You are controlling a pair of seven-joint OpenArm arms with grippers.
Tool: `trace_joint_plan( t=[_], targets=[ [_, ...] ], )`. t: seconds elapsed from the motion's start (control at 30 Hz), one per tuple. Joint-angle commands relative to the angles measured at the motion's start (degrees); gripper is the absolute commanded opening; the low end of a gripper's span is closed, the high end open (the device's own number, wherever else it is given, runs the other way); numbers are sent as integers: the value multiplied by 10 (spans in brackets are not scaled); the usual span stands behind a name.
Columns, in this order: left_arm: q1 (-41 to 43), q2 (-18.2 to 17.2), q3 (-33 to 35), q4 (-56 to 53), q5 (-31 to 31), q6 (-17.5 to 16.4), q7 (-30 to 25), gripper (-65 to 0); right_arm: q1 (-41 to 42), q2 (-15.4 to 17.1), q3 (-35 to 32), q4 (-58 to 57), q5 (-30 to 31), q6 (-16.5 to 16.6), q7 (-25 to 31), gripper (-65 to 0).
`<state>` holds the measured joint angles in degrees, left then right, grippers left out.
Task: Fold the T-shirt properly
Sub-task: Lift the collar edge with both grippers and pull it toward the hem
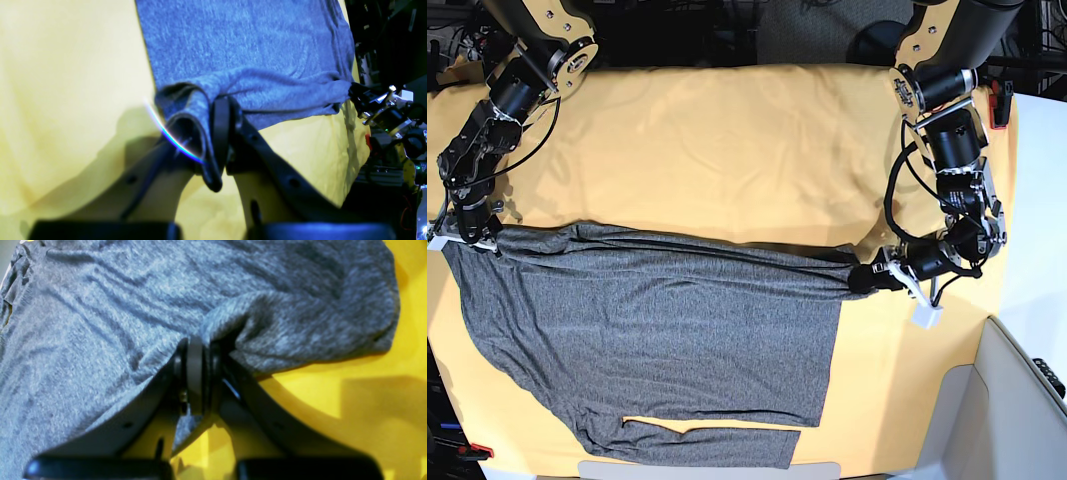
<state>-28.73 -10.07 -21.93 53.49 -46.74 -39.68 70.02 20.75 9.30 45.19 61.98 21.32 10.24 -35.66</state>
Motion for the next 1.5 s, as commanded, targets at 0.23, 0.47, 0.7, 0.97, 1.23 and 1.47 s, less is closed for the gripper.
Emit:
trace_joint_plan(
  t=[0.23,0.47,0.7,0.97,1.23,1.47],
  targets=[
    [-21,-8,-7,13,-15,-3,17,-647,14,8,-2,10,-1,1,5,-650],
    [-62,0,-4,9,-12,-3,-5,-647,50,9,-65,5,-1,1,8,-650],
    [-84,-4,31,-42,-11,-3,-56,-647,100,9,-71,-68,-33,1,20,-650],
    [-79,-16,105,-85,-11,-3,-131,-647,101,9,-73,-151,-110,1,140,-650],
    [-63,-27,142,-92,-11,-3,-153,-527,95,9,-76,-168,-137,1,144,-486],
    [-47,-42,145,-91,-11,-3,-153,-392,83,12,-71,-145,-135,6,93,-306]
  ],
)
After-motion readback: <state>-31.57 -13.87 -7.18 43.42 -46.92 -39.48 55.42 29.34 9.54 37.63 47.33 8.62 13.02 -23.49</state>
